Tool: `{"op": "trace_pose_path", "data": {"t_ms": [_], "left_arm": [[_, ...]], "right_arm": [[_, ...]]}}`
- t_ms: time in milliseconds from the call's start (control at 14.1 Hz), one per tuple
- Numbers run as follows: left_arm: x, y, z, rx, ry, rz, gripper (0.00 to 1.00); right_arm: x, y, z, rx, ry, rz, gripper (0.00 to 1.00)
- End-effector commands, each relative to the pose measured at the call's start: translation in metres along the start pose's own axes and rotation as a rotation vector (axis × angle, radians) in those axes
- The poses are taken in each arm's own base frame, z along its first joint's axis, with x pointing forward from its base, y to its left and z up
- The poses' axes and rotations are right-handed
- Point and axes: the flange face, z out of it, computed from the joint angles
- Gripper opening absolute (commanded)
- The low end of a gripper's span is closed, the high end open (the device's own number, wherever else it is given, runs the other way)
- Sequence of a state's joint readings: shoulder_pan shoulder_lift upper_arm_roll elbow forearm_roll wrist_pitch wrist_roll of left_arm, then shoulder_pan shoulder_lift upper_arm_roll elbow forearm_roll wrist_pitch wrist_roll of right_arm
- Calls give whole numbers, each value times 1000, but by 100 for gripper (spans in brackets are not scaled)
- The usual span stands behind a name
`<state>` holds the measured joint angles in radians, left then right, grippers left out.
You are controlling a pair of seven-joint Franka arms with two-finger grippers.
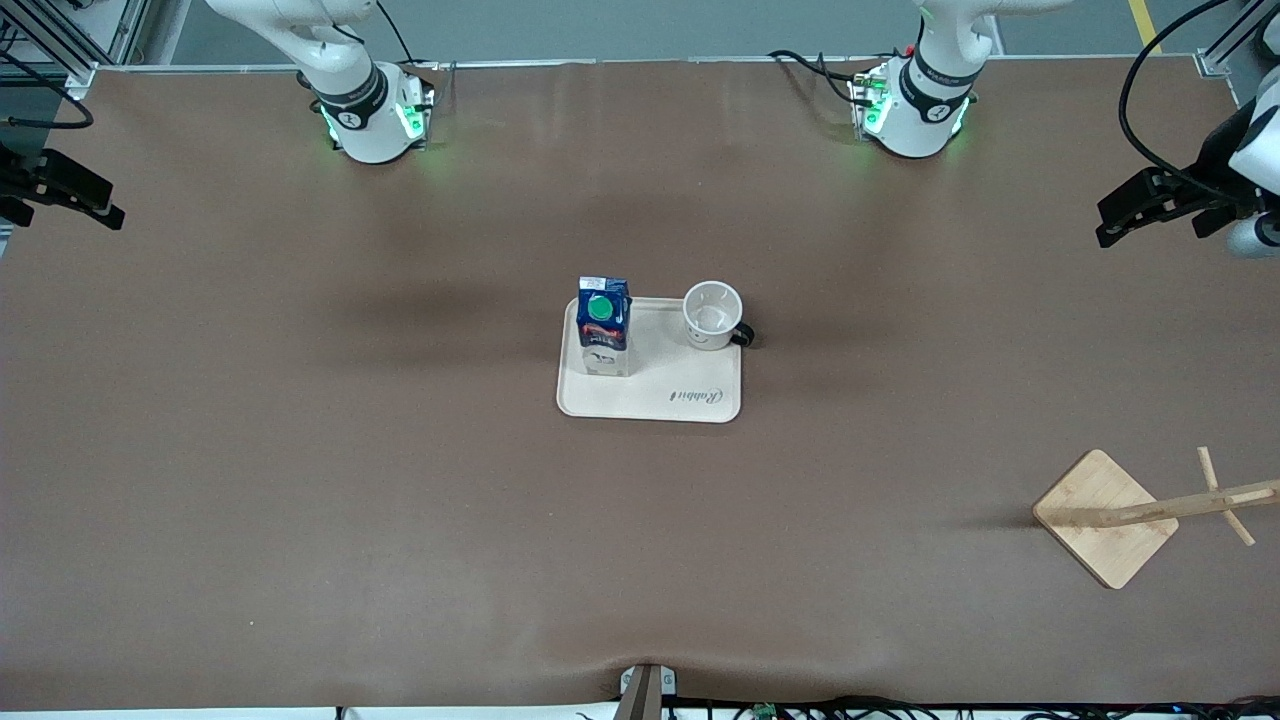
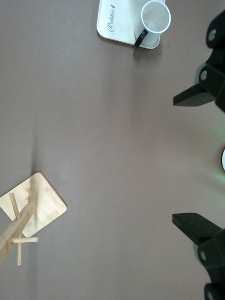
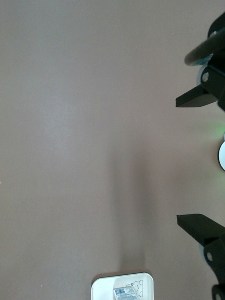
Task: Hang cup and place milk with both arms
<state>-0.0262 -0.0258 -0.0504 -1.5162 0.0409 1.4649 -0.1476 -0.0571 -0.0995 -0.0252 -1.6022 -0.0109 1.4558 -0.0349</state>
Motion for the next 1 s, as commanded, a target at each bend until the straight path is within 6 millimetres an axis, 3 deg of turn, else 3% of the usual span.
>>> {"op": "trace_pose_path", "data": {"t_ms": [0,427,711,925], "left_arm": [[-1,-2,-6,7,5,8,100],[1,10,-1,7,-3,9,100],[11,56,27,-54,-60,-30,100],[6,113,45,-55,-100,-153,100]], "right_arm": [[-3,-1,-6,-2,5,-4,100],[-3,0,-6,-3,5,-2,100],[-3,1,-6,-2,5,0,100],[-3,1,-6,-2,5,0,100]]}}
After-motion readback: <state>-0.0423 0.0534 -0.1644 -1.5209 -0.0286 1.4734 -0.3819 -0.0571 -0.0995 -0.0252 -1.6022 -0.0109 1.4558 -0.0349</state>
